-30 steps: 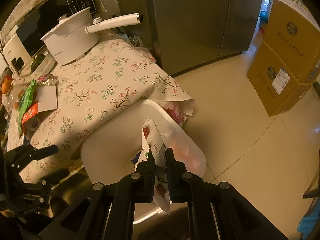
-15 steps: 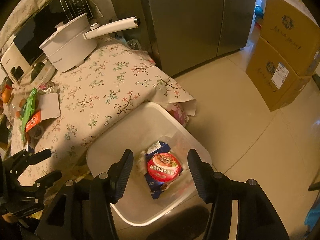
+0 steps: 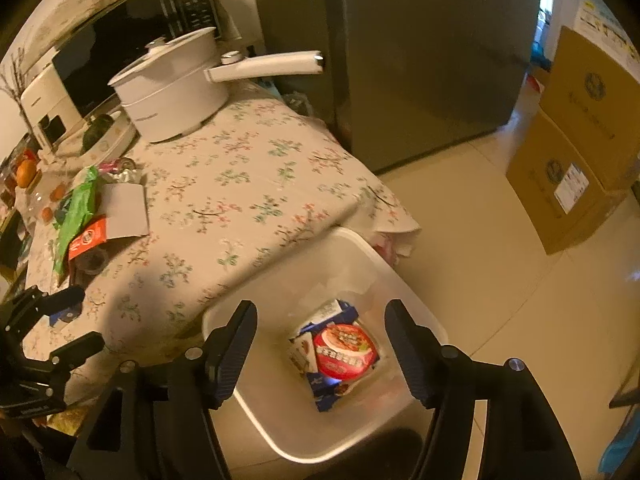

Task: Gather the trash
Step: 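Grasp the green snack bag with the left tool while the right tool grasps the orange-and-white milk carton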

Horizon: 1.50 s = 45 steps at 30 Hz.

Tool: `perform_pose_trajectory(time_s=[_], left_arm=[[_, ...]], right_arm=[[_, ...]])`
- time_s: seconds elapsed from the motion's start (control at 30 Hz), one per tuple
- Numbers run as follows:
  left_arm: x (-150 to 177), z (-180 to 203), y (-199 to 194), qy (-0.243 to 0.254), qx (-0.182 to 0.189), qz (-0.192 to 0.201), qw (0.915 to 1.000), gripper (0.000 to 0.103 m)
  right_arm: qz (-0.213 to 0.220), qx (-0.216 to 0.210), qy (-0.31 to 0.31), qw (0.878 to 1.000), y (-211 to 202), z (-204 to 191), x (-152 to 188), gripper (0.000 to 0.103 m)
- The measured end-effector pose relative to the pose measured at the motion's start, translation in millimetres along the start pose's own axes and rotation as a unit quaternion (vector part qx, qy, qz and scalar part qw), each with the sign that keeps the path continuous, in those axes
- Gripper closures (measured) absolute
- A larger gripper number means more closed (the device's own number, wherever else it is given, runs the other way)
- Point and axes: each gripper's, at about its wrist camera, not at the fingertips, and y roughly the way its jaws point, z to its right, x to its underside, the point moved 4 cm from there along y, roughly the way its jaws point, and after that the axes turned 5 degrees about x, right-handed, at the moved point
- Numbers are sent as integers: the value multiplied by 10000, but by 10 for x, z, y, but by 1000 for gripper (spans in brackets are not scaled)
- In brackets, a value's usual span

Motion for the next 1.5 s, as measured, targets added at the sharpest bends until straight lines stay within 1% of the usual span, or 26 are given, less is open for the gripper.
perform_pose_trajectory(time_s=[0.23, 0.43, 0.47, 0.5, 0.57, 0.63, 0.7, 0.77, 0.87, 0.9, 1.0, 1.07, 1.13, 1.17, 1.33, 1.4, 1.5], left_arm=[[74, -373, -302, -375, -249, 196, 9988, 22], [192, -719, -522, -738, -493, 275, 9957, 18], [210, -767, -548, -789, -529, 272, 9951, 15], [239, -837, -583, -868, -610, 274, 9940, 11], [293, -949, -650, -960, -746, 329, 9920, 6], [356, -1095, -710, -1085, -984, 353, 9886, 1], [427, -1237, -733, -1225, -1189, 306, 9848, 1], [506, -1401, -739, -1469, -1377, 218, 9793, 1], [566, -1584, -741, -1787, -1364, 195, 9742, 1], [568, -1610, -740, -1812, -1350, 193, 9739, 1], [540, -1656, -654, -1609, -1413, 94, 9768, 1], [518, -1655, -559, -1286, -1627, -70, 9782, 1], [501, -1644, -444, -925, -1940, -195, 9764, 1], [493, -1643, -399, -834, -2011, -223, 9758, 1], [446, -1692, -239, -717, -2168, -188, 9734, 2], [441, -1734, -178, -747, -2230, -242, 9717, 11], [432, -1793, -89, -800, -2250, -316, 9706, 22]], right_arm=[[100, -99, -169, 9998, -30, -300, -94, 29], [125, -145, -351, 9992, -8, -590, -169, 24], [120, -152, -383, 9991, 3, -636, -180, 24], [113, -157, -412, 9990, 11, -679, -191, 23], [85, -173, -477, 9987, 37, -769, -214, 22], [55, -193, -547, 9983, 70, -883, -231, 18], [38, -217, -601, 9979, 94, -977, -237, 17], [22, -249, -659, 9975, 119, -1083, -245, 16], [4, -289, -749, 9968, 143, -1218, -254, 16], [2, -301, -784, 9965, 151, -1267, -257, 16], [-2, -336, -842, 9959, 166, -1385, -269, 16], [-3, -374, -846, 9957, 174, -1435, -280, 16], [-5, -403, -855, 9955, 176, -1489, -284, 16], [-7, -413, -863, 9954, 178, -1504, -285, 16], [-30, -425, -894, 9951, 204, -1541, -298, 16], [-45, -417, -875, 9953, 215, -1531, -299, 16], [-54, -421, -826, 9957, 219, -1504, -298, 16]])
